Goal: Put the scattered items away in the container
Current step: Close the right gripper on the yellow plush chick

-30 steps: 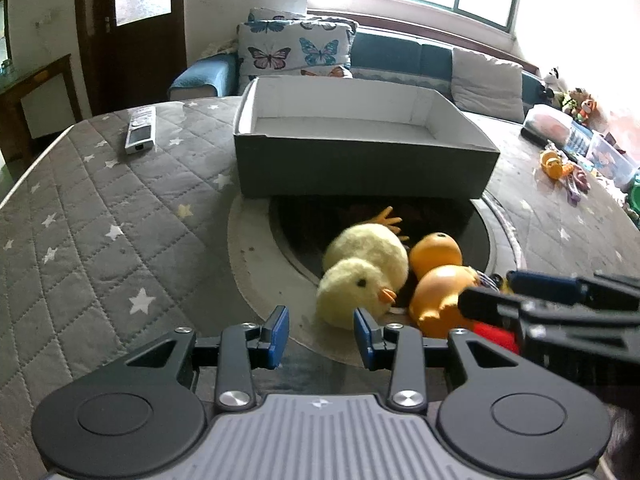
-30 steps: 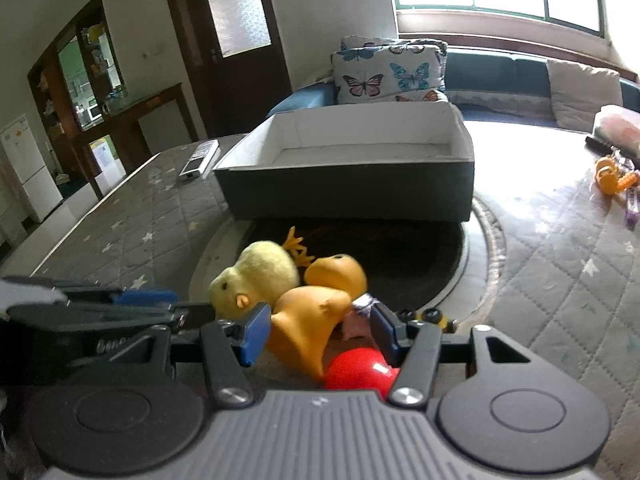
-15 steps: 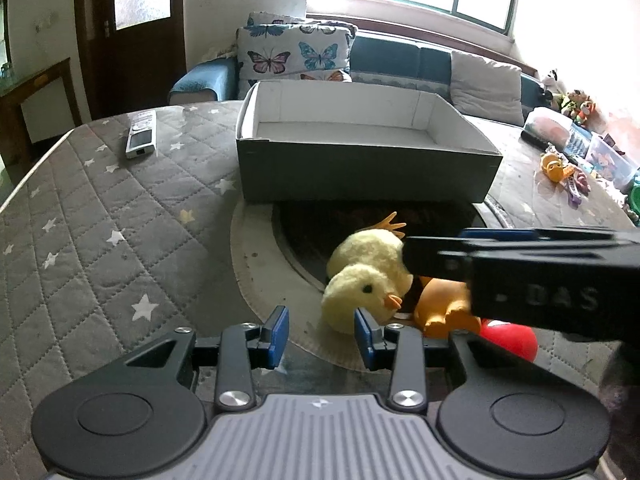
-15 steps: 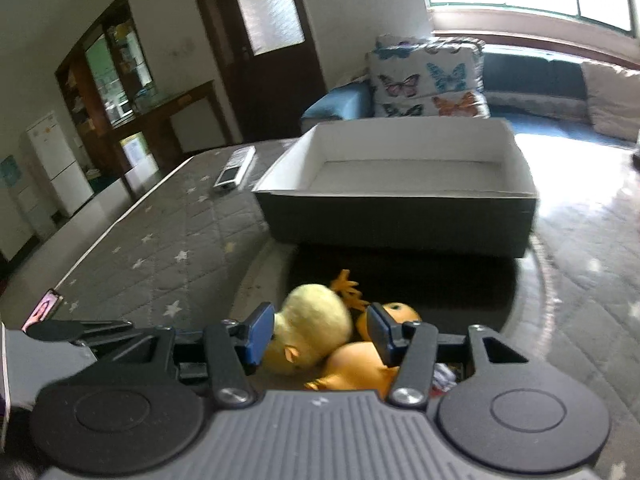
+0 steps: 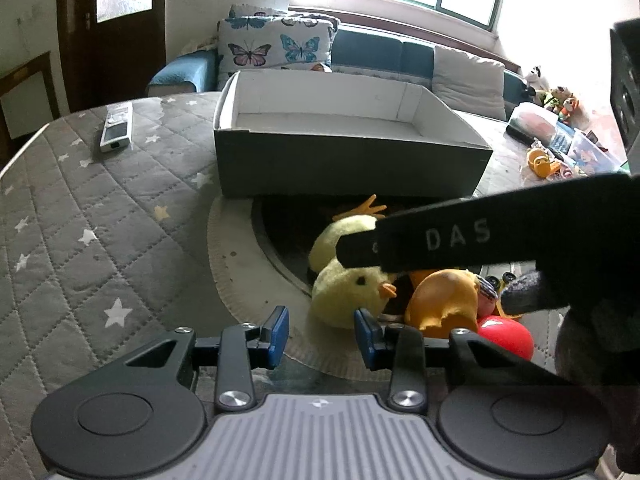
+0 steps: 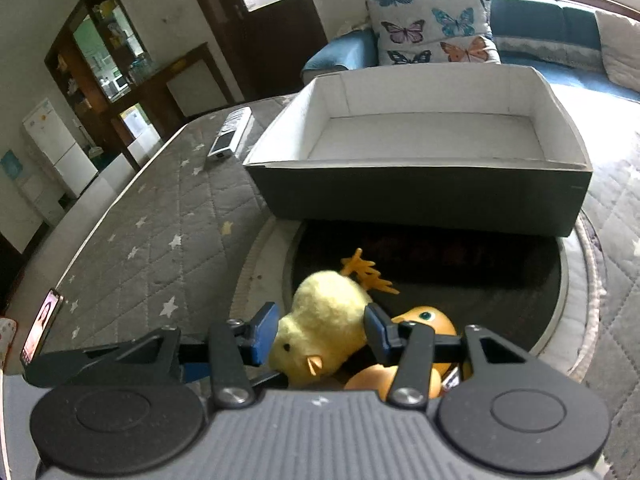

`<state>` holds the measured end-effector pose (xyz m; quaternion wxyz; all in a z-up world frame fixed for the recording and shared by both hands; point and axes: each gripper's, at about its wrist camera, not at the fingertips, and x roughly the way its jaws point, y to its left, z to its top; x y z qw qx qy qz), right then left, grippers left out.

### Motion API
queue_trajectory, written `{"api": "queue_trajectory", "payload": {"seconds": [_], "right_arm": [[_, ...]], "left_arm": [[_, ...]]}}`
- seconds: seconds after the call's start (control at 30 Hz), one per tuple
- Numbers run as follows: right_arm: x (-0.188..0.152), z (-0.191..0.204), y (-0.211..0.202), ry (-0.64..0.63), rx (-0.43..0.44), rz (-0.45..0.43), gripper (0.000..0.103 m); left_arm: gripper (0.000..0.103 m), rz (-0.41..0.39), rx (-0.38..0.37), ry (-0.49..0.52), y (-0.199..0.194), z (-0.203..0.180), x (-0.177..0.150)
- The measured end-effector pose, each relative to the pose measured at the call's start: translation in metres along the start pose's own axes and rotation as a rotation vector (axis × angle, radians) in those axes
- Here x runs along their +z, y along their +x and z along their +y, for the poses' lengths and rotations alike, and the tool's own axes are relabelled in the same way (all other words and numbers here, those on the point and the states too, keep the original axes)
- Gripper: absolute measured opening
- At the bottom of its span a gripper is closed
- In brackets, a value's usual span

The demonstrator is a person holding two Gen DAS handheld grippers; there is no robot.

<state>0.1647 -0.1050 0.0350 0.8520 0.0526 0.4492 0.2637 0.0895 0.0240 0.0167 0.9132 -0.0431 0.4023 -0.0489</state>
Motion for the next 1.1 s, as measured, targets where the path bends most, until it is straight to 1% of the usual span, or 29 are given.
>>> {"api": "queue_trajectory", "payload": {"seconds": [0.2,0.5,0.7,0.8,0.9,1.0,1.1], "right_arm": [[0.007,-0.006,0.011,0.041,0.014,0.022,0.049],[0.013,-0.002,0.023,0.005,-0.010,0.051,0.049],[0.014,-0.003,0.024,0.023,-0.006,0.059,0.047],[0.015,-0.005,0.024,0.036,0.000,0.061,0.044],[0.016,-0.004,0.025,0.022,0.001,0.066,0.043],[0.018,-0.001,0.025,-0.005,-0.001,0.066,0.046],[0.021,0.002,0.026,-0.026,-0.014,0.060,0.048]], "left_arm": [[0.040,0.007,-0.027,-0.011,0.003,0.001,0.002],[0.039,0.038,-0.084,-0.062,0.010,0.005,0.006],[0.040,0.048,-0.095,-0.094,0.018,0.005,0.009],[0.040,0.053,-0.101,-0.115,0.021,0.006,0.010],[0.040,0.049,-0.117,-0.136,0.021,0.008,0.011],[0.040,0.035,-0.129,-0.149,0.018,0.011,0.013],[0.040,0.036,-0.124,-0.167,0.019,0.014,0.015]]}}
